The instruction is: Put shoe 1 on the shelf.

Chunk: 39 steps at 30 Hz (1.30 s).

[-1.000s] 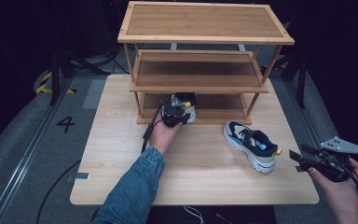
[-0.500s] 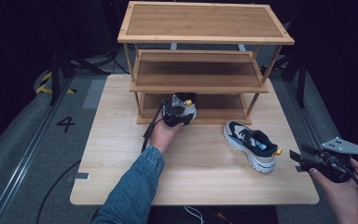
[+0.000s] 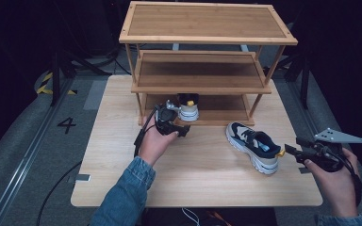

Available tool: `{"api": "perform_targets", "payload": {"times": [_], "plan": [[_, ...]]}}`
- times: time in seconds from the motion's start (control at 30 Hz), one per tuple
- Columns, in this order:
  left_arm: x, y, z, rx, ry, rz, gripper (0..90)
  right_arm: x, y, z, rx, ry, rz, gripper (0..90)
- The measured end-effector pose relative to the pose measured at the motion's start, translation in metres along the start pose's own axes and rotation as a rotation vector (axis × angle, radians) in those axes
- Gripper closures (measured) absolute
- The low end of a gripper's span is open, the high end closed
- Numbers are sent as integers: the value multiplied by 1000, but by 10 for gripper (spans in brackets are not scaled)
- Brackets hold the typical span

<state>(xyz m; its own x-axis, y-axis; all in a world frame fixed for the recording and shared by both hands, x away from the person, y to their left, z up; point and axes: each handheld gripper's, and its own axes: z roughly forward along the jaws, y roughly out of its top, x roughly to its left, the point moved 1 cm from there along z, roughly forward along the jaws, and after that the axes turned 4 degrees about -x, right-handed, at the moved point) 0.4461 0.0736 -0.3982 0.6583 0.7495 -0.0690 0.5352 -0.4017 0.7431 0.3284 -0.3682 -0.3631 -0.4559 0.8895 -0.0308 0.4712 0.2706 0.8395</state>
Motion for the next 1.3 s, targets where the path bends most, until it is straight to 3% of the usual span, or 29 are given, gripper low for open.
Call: {"api": "perform_targets", "payload": {"times": [0.2, 0.3, 0.47, 0.6, 0.77, 0.97, 1.13, 1.3], "plan": [[-3, -9, -12, 15, 19, 3, 238, -7, 0, 10, 43, -20, 26, 576], [-3, -11, -15, 28, 38, 33, 236, -12, -4, 15, 83, -54, 29, 621], [-8, -10, -20, 20, 29, 50, 236, -22, -14, 26, 136, -92, 41, 626], [-8, -12, -17, 43, 32, 57, 235, -26, -22, 37, 182, -110, 46, 616], [-9, -12, -17, 45, 31, 51, 235, -23, -29, 49, 220, -87, 41, 586], [-9, -11, -18, 45, 29, 61, 235, -18, -30, 54, 225, -43, 47, 579], [-7, -11, -19, 32, 33, 54, 235, -13, -28, 53, 245, -43, 19, 594], [-7, -12, -19, 40, 29, 45, 235, -1, -28, 48, 279, 14, 10, 585]]}}
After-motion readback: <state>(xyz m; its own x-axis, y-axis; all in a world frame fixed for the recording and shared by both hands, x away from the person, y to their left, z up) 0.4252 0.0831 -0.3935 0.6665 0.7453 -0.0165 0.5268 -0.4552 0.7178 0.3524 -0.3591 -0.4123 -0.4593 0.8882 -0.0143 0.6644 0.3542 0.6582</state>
